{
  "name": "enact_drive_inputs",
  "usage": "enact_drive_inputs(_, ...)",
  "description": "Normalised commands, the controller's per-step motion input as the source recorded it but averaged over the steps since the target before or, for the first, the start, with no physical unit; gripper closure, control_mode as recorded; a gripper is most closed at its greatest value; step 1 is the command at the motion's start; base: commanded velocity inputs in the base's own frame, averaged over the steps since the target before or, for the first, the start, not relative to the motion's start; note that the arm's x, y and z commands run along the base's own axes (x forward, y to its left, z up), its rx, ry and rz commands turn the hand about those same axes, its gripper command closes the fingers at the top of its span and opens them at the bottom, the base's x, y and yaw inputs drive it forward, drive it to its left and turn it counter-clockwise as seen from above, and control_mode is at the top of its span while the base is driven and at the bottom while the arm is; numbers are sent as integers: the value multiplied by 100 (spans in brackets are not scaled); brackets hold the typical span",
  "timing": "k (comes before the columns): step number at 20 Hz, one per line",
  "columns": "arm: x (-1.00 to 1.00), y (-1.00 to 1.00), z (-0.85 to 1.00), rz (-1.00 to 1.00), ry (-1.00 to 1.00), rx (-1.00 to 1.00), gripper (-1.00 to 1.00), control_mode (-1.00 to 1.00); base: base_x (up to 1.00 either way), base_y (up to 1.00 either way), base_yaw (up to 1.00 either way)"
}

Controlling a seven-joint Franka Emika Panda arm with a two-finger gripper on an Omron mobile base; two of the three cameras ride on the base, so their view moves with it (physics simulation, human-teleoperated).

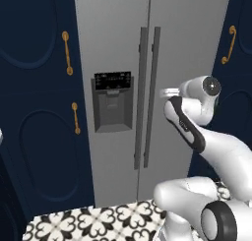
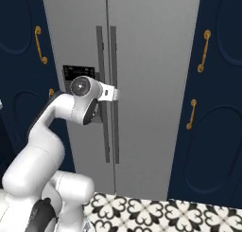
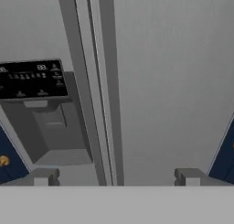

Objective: Grab a lemon wedge from the fridge and one ice cube from the ice bowl, and put them in the glass of lemonade.

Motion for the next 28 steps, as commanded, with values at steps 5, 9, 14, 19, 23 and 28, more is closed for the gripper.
enact_drive_inputs(5,83,-5,-1,0,0,0,-100,-100,0,0,0)
enact_drive_inputs(9,89,-4,-12,0,0,0,-100,-100,0,0,0)
enact_drive_inputs(14,95,0,-35,0,0,-1,-100,-100,0,0,0)
enact_drive_inputs(19,88,-6,-36,0,0,0,-100,-100,0,0,0)
enact_drive_inputs(23,93,-19,-27,0,0,0,-100,-100,0,0,0)
enact_drive_inputs(28,95,-30,-27,0,0,0,-100,-100,0,0,0)
